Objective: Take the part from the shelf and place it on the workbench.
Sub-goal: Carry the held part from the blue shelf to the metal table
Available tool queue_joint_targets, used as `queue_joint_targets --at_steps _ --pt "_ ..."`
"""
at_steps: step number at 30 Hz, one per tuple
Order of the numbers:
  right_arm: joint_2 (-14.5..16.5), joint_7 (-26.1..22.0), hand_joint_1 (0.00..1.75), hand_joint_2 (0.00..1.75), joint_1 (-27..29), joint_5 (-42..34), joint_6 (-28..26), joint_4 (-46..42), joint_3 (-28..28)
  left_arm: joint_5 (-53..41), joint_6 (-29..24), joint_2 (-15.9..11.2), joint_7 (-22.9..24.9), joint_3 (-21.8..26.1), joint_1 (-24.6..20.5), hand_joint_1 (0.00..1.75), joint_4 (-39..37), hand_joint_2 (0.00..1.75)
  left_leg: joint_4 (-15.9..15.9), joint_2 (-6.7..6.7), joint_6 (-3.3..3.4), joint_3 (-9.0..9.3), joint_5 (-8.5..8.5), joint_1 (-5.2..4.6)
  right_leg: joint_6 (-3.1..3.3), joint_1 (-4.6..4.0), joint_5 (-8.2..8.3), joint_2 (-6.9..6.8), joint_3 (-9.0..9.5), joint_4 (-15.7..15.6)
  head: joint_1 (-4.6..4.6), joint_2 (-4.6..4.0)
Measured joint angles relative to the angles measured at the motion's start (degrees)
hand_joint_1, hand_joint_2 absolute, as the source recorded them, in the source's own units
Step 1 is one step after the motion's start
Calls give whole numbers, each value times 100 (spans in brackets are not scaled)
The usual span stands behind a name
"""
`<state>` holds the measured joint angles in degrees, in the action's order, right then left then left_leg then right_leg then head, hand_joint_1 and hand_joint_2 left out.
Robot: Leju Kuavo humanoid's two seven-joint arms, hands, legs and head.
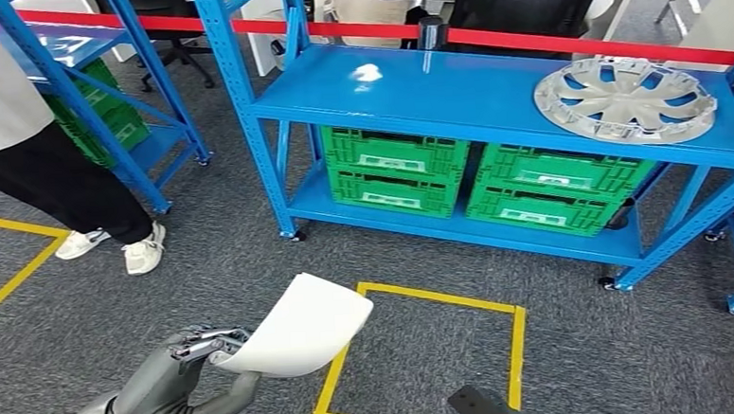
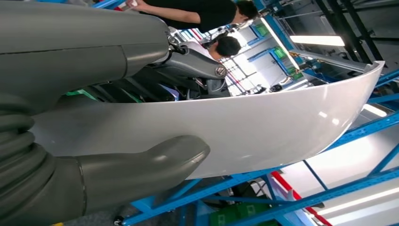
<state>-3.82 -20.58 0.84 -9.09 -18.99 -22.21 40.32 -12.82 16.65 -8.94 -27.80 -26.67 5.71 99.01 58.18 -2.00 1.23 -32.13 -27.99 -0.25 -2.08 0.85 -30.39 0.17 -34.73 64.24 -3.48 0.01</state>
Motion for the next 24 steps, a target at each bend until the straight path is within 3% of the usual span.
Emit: queue_joint_targets --at_steps 2,6,8,10,12,13,15,17,21,22,24 --pt "-6 5 0 0 -17 -1 31 0 11 -6 0 8 -2 0 -2 175 -1 175 31 -53 -57 -20 -15 -13 49 -1 140 61 215 -469 -2 -1" --pt "-10 13 0 0 -50 -4 72 -1 37 -12 0 2 -36 14 -7 175 -10 175 84 -50 -198 -52 -57 3 193 -9 162 17 234 -546 -8 -1" --pt "-9 13 0 0 -69 -4 72 -2 48 -12 0 -4 -58 20 -26 175 -20 175 504 49 -265 -237 -310 17 249 8 178 -30 243 -572 -21 -1" --pt "-11 14 0 0 -72 -5 72 -1 64 -13 0 -4 -67 20 -40 175 -47 175 1224 109 -315 -586 -650 34 271 6 172 -83 240 -573 -28 0" --pt "-15 15 0 0 -72 -8 72 0 79 -19 0 -9 -68 20 -40 175 -75 175 1589 124 -339 -771 -716 53 274 5 166 -138 240 -569 -28 0" --pt "-15 15 0 0 -75 -11 74 0 85 -27 0 -12 -69 20 -40 175 -84 175 1467 137 -340 -714 -595 60 271 5 162 -160 243 -566 -28 0" --pt "-15 11 0 0 -81 -34 81 0 94 -51 0 -17 -77 20 -45 175 -89 175 729 220 -316 -345 -215 63 249 3 149 -197 261 -561 -28 -1" --pt "-15 1 0 0 -88 -74 85 0 100 -77 0 -15 -84 20 -57 175 -87 175 123 310 -250 -52 -19 37 197 -19 138 -222 271 -555 -26 -1" --pt "-9 -26 0 0 -116 -134 84 3 121 -109 16 -8 -86 22 -68 175 -83 175 -39 246 -94 -14 23 23 60 -19 119 -253 279 -555 -20 0" --pt "-8 -29 0 0 -127 -142 83 5 127 -111 20 -4 -89 21 -78 175 -82 175 -65 229 -51 -4 43 33 34 -15 33 -217 233 -439 -19 1" --pt "-7 -37 0 0 -141 -162 81 11 133 -121 33 8 -95 20 -95 175 -90 175 -90 195 6 4 62 39 5 -6 -301 -113 -25 140 -15 0"
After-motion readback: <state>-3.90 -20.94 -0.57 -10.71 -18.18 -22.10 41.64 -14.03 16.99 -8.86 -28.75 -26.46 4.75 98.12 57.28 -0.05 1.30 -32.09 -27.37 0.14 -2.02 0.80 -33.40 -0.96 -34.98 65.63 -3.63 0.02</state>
